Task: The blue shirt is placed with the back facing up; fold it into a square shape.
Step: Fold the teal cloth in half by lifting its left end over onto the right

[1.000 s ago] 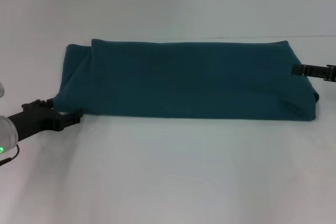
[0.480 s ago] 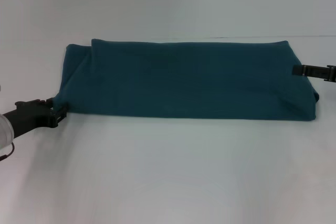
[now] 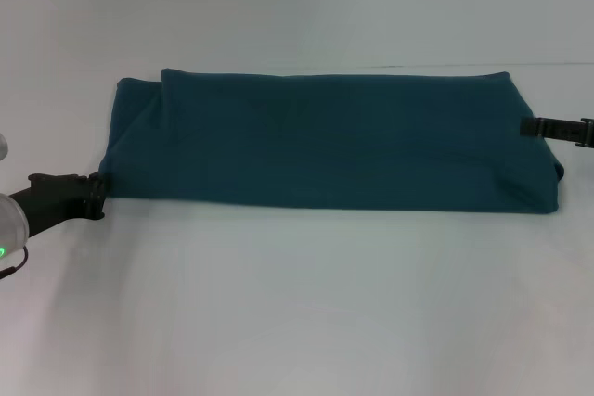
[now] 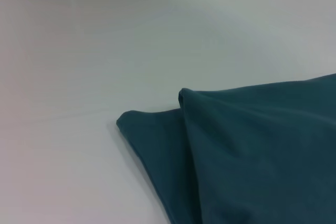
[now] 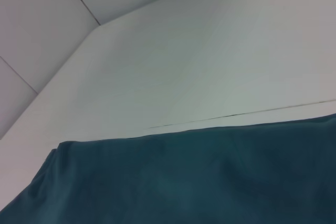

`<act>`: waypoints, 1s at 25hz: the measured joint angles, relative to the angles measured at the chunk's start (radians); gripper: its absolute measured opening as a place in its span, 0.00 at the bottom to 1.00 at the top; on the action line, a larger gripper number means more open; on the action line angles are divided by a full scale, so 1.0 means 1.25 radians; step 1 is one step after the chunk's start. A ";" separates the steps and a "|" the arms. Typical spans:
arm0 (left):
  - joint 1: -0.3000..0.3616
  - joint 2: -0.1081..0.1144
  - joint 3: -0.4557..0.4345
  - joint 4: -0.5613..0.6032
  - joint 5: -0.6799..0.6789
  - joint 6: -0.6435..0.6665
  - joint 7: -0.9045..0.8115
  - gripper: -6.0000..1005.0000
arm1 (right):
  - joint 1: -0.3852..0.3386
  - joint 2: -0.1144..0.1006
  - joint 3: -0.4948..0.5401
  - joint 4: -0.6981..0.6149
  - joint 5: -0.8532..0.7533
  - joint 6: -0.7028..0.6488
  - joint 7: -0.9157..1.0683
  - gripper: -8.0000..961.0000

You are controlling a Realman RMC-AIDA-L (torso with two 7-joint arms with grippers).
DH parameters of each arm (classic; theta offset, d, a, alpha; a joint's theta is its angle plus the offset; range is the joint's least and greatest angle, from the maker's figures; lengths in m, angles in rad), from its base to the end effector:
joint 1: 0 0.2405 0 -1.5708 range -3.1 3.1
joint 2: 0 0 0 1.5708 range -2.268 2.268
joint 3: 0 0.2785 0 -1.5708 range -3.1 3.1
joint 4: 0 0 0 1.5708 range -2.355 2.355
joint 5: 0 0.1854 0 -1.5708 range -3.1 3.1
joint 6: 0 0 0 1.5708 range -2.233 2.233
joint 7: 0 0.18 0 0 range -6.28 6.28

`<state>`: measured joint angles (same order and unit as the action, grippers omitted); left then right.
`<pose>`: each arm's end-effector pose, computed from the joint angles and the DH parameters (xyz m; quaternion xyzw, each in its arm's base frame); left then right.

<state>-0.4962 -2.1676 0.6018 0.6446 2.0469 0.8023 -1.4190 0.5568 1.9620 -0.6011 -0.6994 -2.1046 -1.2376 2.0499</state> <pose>-0.3509 0.3874 -0.0345 -0.8216 -0.3657 -0.1039 0.4248 0.3155 0.3993 0.0346 -0.7880 0.5083 0.2140 0.2735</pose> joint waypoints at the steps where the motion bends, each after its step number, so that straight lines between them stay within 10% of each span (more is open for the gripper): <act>1: 0.000 0.000 0.000 0.001 0.000 0.001 0.000 0.10 | 0.000 -0.002 -0.001 0.002 -0.001 0.000 0.003 0.83; 13: 0.003 0.000 0.000 0.015 -0.001 0.017 -0.009 0.01 | 0.015 -0.021 -0.004 0.006 -0.151 -0.006 0.122 0.80; 25: 0.000 0.001 0.000 0.016 -0.001 0.017 -0.010 0.02 | 0.032 0.014 -0.014 0.033 -0.195 0.077 0.115 0.76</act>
<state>-0.4964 -2.1659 0.6013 0.6643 2.0462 0.8231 -1.4312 0.5963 1.9798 -0.6191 -0.6578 -2.3479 -1.1420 2.1939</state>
